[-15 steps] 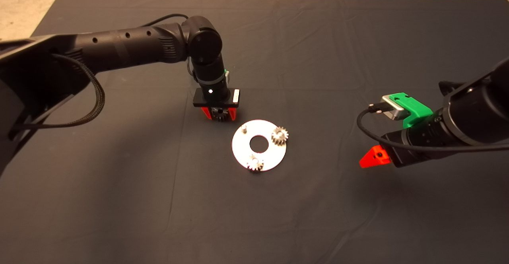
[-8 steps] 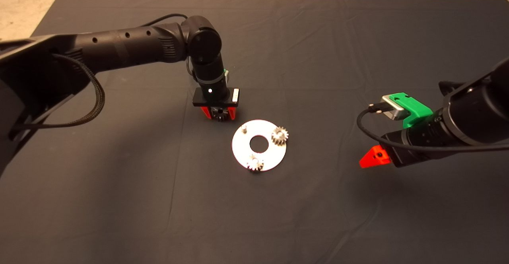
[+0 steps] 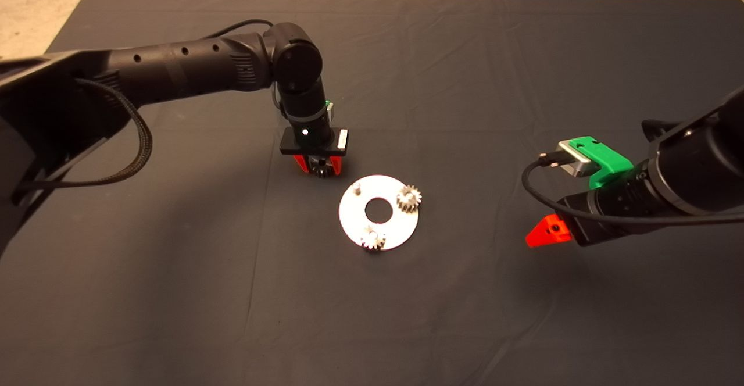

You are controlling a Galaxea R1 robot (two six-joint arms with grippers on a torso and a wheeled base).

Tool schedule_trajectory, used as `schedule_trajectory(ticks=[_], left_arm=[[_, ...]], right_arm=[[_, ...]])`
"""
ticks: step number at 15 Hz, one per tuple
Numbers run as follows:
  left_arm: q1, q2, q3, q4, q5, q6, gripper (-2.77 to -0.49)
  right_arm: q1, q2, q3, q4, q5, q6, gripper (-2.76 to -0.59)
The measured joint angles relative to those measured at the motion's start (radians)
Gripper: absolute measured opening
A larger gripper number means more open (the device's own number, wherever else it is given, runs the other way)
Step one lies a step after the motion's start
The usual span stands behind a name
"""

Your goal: Install three planetary gears onto the carrier pins

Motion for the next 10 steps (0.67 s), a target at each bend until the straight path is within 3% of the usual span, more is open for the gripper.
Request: schedule_trajectory(ticks=[5,7,10], left_arm=[[0.0,0.001,0.0,0.0,0.0,0.025,-1.9],[-0.001,0.005,0.0,0.0,0.0,0.045,-2.04],[-0.005,0.007,0.0,0.0,0.001,0.049,-2.06]], right_arm=[[0.0,0.0,0.0,0.0,0.0,0.0,-0.61],[0.0,0.0,0.001,0.0,0.0,0.001,-0.61],[0.0,-0.002,0.001,0.0,-0.001,0.001,-0.61]])
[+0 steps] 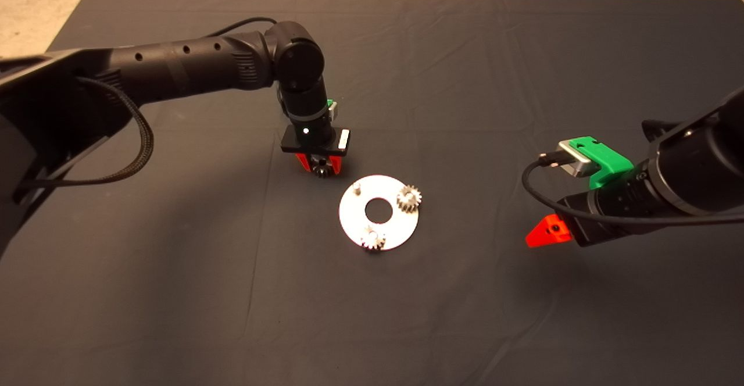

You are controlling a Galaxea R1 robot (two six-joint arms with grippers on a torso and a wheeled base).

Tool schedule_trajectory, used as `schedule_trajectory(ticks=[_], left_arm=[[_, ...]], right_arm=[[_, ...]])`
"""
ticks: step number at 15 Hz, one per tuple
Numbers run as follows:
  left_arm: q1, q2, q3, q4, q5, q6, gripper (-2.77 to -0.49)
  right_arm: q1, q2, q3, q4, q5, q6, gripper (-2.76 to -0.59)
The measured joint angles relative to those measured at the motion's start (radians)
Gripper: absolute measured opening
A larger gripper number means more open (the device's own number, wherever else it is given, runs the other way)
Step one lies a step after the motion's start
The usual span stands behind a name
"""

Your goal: Install three planetary gears onto the carrier pins

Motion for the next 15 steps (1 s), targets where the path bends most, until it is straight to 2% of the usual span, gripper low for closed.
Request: schedule_trajectory(ticks=[2,13,15], left_arm=[[0.0,0.005,0.0,0.003,0.002,0.018,-2.15],[0.0,0.006,0.0,0.003,-0.004,0.023,-2.28],[0.0,0.004,-0.015,-0.001,-0.005,0.027,-2.33]], right_arm=[[0.0,0.0,0.0,0.0,0.001,0.0,-0.61],[0.0,0.0,0.0,0.0,0.001,0.002,-0.61],[0.0,0.0,0.0,0.0,0.001,0.003,-0.61]])
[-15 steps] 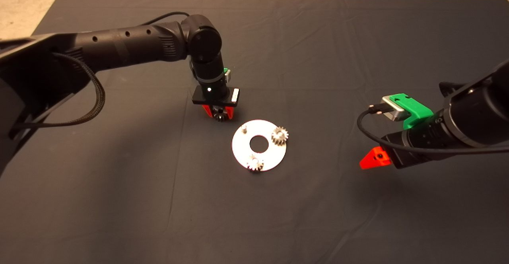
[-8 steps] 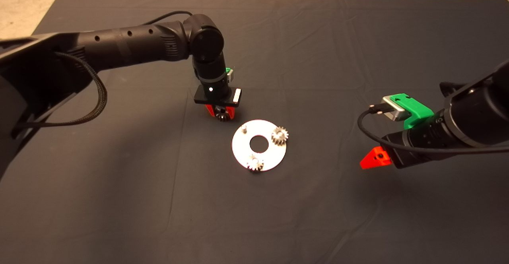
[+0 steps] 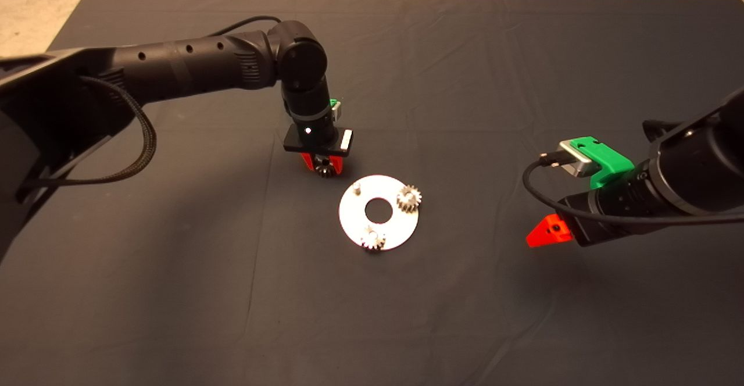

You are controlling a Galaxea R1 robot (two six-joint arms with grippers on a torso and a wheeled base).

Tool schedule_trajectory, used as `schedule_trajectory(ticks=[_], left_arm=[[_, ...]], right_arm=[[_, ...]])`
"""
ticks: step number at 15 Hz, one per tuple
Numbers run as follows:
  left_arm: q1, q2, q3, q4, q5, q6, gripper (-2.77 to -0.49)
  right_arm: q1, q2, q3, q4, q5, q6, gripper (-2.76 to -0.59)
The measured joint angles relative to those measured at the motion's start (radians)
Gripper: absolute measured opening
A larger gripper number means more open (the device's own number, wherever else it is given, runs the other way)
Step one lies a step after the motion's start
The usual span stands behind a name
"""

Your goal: Install three planetary gears onto the carrier pins

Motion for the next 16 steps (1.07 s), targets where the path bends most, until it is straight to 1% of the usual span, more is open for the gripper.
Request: schedule_trajectory(ticks=[1,2,4,5,7,9,11,12,14,16], left_arm=[[0.0,0.0,-0.012,-0.008,-0.001,0.016,-2.33],[-0.001,0.0,-0.02,-0.016,-0.004,0.017,-2.37],[-0.003,0.0,-0.029,-0.02,-0.006,0.017,-2.4],[-0.003,0.0,-0.032,-0.023,-0.007,0.017,-2.45],[-0.003,-0.004,-0.04,-0.029,-0.008,0.017,-2.45],[-0.006,-0.006,-0.051,-0.028,-0.008,0.017,-2.51],[-0.016,-0.016,-0.064,-0.019,-0.007,0.007,-2.51],[-0.023,-0.023,-0.067,-0.026,-0.007,0.001,-2.51],[-0.037,-0.037,-0.071,-0.086,-0.001,-0.006,-2.51],[-0.054,-0.037,-0.071,-0.122,0.003,-0.016,-2.51]], right_arm=[[0.0,0.0,0.0,0.0,0.0,0.001,-0.61],[0.0,0.0,0.0,0.0,0.0,0.004,-0.61],[0.0,-0.004,0.0,0.0,0.001,0.006,-0.61],[0.0,-0.014,0.0,0.0,0.001,0.009,-0.61],[0.0,-0.043,0.006,0.0,0.001,0.011,-0.61],[-0.001,-0.068,0.01,0.0,-0.002,0.012,-0.61],[-0.001,-0.074,0.012,0.0,-0.002,0.012,-0.61],[-0.001,-0.077,0.013,0.0,-0.002,0.012,-0.61],[-0.001,-0.081,0.013,0.0,-0.001,0.013,-0.61],[-0.001,-0.083,0.014,0.0,-0.001,0.013,-0.61]])
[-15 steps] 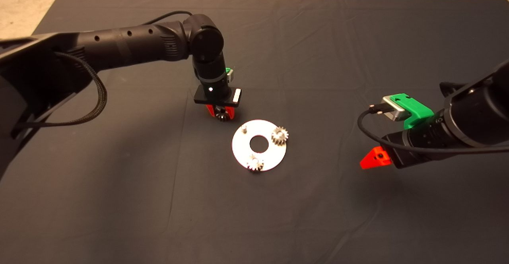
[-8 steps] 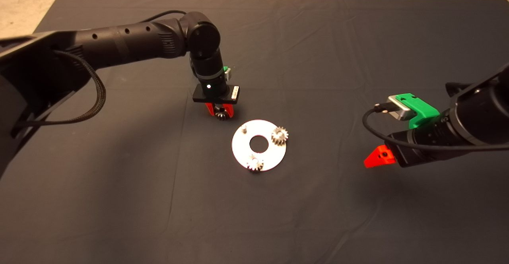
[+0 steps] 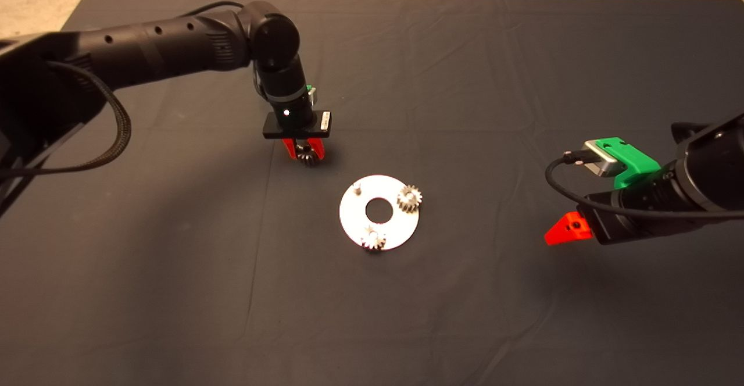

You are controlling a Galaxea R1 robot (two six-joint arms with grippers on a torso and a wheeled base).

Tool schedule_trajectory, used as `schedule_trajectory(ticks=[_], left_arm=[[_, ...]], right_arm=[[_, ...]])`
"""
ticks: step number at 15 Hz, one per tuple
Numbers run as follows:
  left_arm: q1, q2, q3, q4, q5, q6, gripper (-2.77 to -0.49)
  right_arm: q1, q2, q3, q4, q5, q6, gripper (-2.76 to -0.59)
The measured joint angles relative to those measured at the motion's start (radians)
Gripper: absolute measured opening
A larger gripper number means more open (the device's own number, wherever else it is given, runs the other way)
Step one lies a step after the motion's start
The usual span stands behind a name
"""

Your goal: Install three planetary gears onto the carrier pins

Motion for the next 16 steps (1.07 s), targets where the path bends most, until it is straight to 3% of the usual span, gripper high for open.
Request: schedule_trajectory(ticks=[2,7,10,16], left_arm=[[-0.022,0.001,0.004,-0.017,-0.006,-0.032,-2.51],[-0.042,0.0,0.063,-0.045,-0.005,-0.186,-2.53],[-0.055,0.0,0.118,-0.057,-0.007,-0.23,-2.53],[-0.054,0.0,0.217,-0.064,-0.006,-0.305,-2.54]], right_arm=[[-0.005,0.0,0.001,0.0,0.0,0.0,-0.61],[-0.014,0.0,0.002,0.0,0.001,0.002,-0.61],[-0.023,0.0,0.002,0.0,0.001,0.002,-0.61],[-0.024,0.0,0.002,0.0,0.001,0.002,-0.61]])
